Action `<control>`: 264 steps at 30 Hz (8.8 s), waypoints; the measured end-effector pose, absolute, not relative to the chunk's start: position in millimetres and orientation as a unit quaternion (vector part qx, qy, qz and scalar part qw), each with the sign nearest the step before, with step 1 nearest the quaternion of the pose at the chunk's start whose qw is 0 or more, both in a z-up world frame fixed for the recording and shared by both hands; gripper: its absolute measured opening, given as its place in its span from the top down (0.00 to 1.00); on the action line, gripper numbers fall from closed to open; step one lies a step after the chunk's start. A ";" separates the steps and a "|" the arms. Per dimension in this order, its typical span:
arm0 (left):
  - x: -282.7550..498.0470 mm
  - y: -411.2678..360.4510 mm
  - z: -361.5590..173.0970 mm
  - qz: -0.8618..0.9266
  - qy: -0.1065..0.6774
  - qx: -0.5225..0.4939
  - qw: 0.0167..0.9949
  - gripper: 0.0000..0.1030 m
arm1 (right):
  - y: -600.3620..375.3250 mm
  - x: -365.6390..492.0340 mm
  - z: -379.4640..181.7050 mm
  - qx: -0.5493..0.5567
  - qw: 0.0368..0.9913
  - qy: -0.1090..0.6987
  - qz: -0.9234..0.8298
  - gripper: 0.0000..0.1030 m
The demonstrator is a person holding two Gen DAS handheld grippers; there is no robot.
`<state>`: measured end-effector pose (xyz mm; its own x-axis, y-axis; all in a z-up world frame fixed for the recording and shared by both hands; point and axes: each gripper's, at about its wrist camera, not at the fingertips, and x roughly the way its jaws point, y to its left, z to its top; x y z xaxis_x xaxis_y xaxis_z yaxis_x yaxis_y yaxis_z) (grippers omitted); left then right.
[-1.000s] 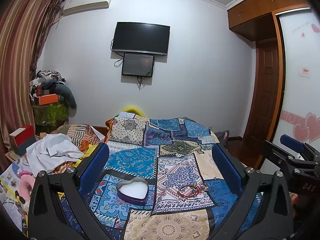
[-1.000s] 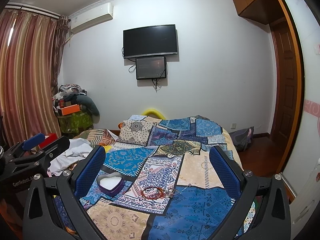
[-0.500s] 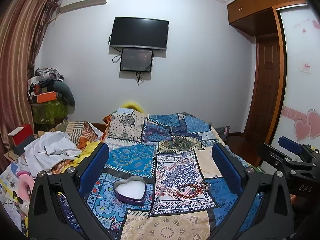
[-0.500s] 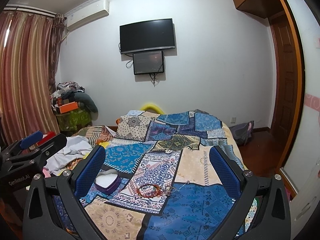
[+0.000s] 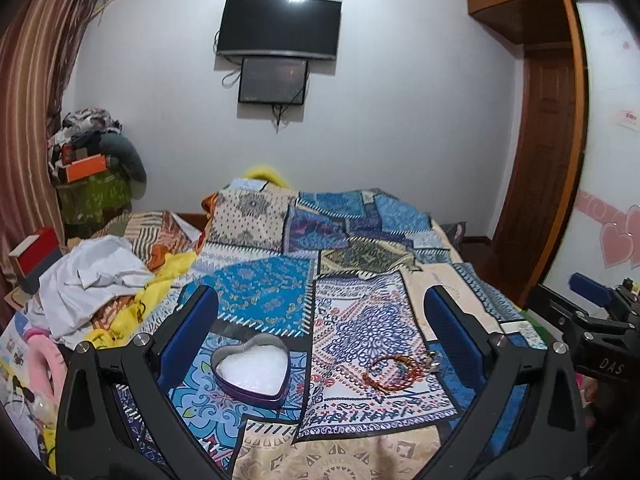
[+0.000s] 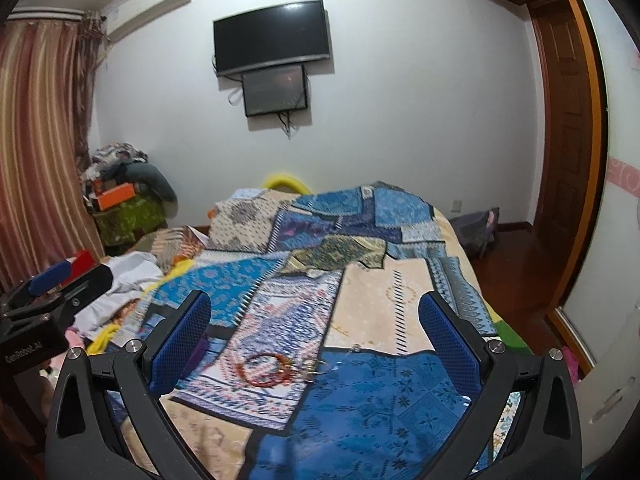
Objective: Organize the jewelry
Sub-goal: 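Lower the left gripper onto the red beaded bracelet and close it, then lift the bracelet with the left gripper and carry it toward the heart tin, then lower the bracelet into the heart tin and open the left gripper, then move the left gripper to the second bracelet beside the rings and close it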
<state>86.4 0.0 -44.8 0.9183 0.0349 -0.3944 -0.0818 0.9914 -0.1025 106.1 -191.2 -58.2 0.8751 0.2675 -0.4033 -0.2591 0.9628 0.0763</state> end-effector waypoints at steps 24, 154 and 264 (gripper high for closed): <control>178.4 -26.3 -159.7 -0.042 0.375 -0.050 0.925 0.25 | -214.9 178.5 -132.4 -0.020 0.934 0.336 0.118 0.04; 172.0 25.0 -157.4 -0.085 0.398 -0.182 0.895 0.94 | -167.7 143.1 -100.1 -0.013 0.920 0.323 0.220 0.89; 163.0 -9.7 -142.0 -0.063 0.390 -0.048 0.917 0.53 | -184.3 167.5 -118.2 -0.006 0.911 0.366 0.189 0.60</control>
